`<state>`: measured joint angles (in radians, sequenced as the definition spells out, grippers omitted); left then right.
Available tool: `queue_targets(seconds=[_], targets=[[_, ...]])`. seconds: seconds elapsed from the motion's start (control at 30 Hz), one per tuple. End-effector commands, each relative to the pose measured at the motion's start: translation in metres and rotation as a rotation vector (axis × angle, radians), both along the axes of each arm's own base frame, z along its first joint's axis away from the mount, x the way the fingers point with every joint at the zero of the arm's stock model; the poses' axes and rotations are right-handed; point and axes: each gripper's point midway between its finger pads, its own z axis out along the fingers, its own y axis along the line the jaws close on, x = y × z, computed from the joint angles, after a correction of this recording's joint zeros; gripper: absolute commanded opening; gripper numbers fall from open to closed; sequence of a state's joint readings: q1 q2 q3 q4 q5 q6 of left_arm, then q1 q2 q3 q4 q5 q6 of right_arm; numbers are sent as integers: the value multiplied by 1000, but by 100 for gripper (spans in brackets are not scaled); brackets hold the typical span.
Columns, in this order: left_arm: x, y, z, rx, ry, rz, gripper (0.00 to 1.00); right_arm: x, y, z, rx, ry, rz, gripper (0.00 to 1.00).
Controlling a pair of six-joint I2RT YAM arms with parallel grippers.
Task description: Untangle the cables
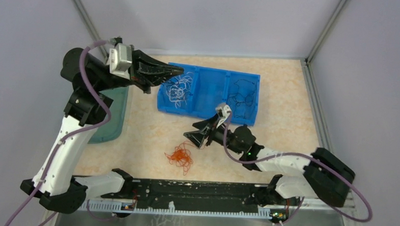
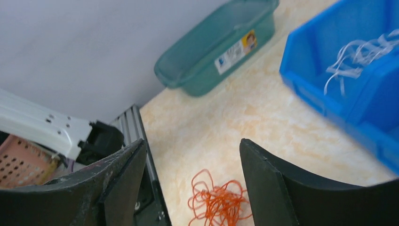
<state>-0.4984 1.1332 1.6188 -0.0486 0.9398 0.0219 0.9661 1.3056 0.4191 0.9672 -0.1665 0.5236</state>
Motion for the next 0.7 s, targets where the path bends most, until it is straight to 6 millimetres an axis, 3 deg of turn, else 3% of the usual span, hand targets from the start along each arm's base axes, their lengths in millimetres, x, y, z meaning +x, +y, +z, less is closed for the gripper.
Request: queue_targets(seconds=[0.0, 0.13, 0.23, 0.3, 0.37, 0.5, 0.63, 0.67], targets=[[24, -15, -30, 23, 71, 9, 0, 27, -38, 65, 74, -124, -199, 74], [37, -37, -62, 63, 138, -15, 1, 61, -93, 87, 6, -114, -433, 74], [41, -64, -84, 102, 165, -61, 0, 83, -161, 81, -74, -42, -763, 73], [44, -83, -97, 130, 185, -97, 0, 85, -208, 78, -115, -25, -972, 72], [48, -103, -111, 158, 201, -132, 0, 80, -242, 75, -139, -6, -1111, 72], [70, -143, -134, 203, 243, -176, 0, 69, -282, 71, -151, 9, -1261, 71], [125, -187, -162, 235, 310, -137, 0, 65, -301, 68, -200, -20, -1340, 72], [148, -203, -183, 260, 351, -116, 0, 65, -303, 69, -205, -42, -1343, 73]])
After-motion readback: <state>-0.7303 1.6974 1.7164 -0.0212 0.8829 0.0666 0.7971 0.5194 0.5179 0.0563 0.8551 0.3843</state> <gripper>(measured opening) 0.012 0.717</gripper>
